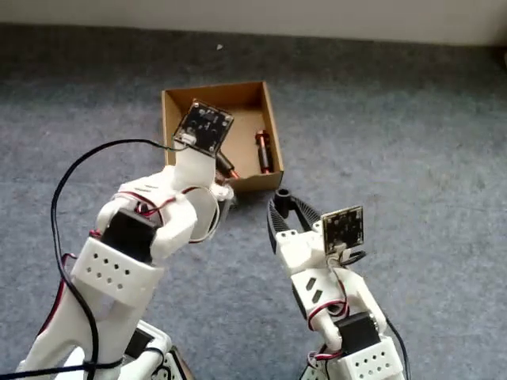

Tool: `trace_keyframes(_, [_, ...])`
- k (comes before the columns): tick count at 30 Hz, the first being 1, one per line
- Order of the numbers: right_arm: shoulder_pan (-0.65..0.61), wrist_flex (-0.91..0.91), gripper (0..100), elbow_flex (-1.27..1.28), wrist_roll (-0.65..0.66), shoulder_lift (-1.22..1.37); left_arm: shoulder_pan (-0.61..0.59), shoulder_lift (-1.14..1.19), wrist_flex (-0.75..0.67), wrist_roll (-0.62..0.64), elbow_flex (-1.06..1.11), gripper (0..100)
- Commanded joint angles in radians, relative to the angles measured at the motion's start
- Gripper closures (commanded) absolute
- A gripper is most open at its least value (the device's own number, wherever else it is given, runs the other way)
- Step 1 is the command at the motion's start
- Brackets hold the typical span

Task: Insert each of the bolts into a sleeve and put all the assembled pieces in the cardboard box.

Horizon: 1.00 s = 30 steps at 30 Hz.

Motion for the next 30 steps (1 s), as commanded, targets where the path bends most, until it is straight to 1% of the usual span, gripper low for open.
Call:
trace_keyframes(1, [-0.053, 0.001, 99.5, 0.076, 0.012, -0.048, -0.007, -0.117, -0.071, 0.095, -0.002, 99])
trace_keyframes(9, [-0.168, -0.002, 99.5, 0.082, 0.009, -0.047, 0.001, -0.229, -0.167, 0.236, -0.002, 99])
trace_keyframes(14, [-0.294, -0.005, 99.5, 0.082, 0.008, -0.047, 0.001, -0.303, -0.219, 0.316, 0.042, 99])
trace_keyframes(16, [-0.332, -0.022, 99.5, 0.082, 0.008, -0.047, 0.001, -0.358, -0.250, 0.318, 0.081, 99])
trace_keyframes(20, [-0.369, -0.114, 99.5, 0.085, 0.011, -0.047, 0.008, -0.516, -0.296, 0.319, 0.166, 99])
trace_keyframes(26, [-0.410, -0.163, 99.5, 0.085, 0.012, -0.047, 0.076, -0.714, -0.431, 0.316, 0.334, 99])
trace_keyframes(30, [-0.406, -0.168, 99.5, 0.085, 0.012, -0.047, 0.124, -0.773, -0.465, 0.315, 0.392, 99])
